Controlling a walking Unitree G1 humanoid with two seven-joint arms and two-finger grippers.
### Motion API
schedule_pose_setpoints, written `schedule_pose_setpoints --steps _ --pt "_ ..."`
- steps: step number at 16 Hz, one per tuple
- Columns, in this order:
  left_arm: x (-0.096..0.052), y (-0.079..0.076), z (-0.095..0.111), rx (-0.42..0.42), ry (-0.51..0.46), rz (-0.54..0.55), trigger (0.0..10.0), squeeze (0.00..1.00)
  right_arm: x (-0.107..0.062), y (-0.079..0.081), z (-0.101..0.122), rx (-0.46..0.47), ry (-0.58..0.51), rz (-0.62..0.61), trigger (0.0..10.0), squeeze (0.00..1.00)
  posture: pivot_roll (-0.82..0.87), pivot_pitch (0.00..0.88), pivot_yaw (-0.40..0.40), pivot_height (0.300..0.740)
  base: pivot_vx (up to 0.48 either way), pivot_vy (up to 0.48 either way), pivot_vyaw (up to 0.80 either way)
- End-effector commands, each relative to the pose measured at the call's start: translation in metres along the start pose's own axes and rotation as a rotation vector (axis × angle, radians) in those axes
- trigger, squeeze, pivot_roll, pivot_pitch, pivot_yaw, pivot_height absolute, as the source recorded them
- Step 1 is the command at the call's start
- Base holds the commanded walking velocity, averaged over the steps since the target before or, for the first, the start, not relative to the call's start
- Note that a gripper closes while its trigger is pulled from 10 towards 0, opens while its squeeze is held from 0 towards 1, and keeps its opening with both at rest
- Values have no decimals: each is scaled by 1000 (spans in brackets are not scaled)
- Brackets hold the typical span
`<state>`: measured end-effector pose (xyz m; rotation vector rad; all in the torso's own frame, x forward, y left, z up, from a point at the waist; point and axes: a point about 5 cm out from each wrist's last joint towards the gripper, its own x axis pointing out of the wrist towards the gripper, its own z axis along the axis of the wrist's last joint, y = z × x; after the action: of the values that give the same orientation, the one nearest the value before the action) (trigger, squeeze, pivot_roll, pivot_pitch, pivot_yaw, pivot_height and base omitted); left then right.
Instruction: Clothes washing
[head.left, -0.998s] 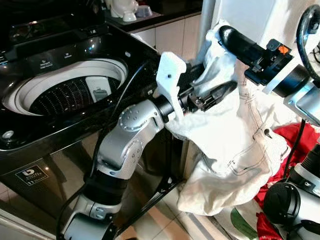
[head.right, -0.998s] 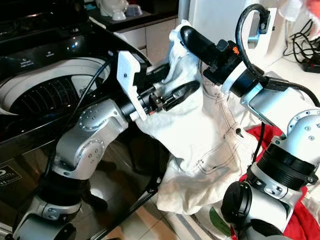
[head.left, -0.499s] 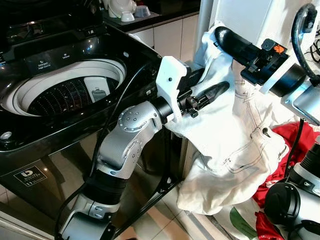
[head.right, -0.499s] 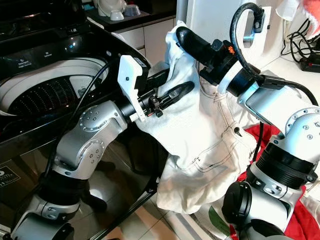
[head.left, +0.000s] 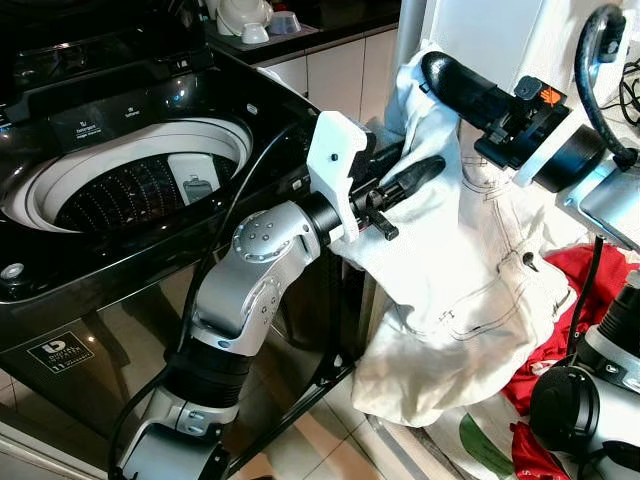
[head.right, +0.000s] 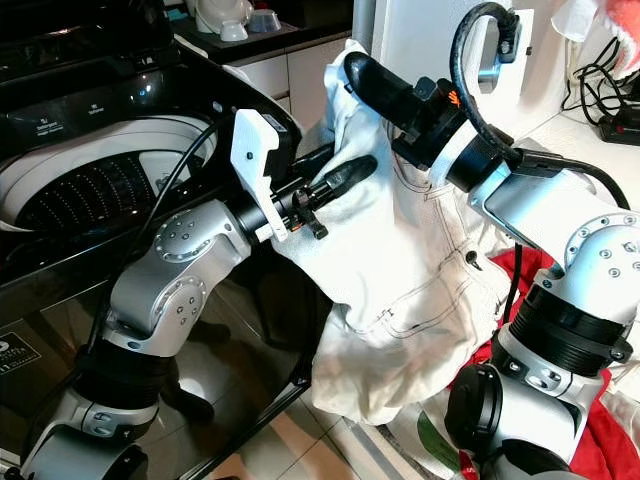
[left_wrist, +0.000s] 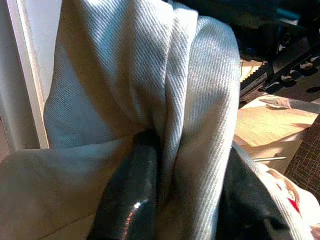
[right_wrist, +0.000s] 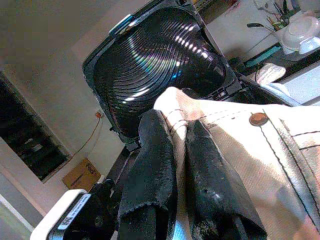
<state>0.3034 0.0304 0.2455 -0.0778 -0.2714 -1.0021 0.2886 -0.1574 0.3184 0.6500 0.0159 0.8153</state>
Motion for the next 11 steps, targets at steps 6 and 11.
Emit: schedule_pose_setpoints --steps 6,11 --pt "-1 8 -1 -2 21 25 0 0 -1 12 2 -42 -16 52 0 0 -76 0 30 740 0 0 0" --pt "-10 46 17 116 -16 201 0 0 -4 15 -1 -97 9 63 10000 1000 -73 0 34 740 0 0 0"
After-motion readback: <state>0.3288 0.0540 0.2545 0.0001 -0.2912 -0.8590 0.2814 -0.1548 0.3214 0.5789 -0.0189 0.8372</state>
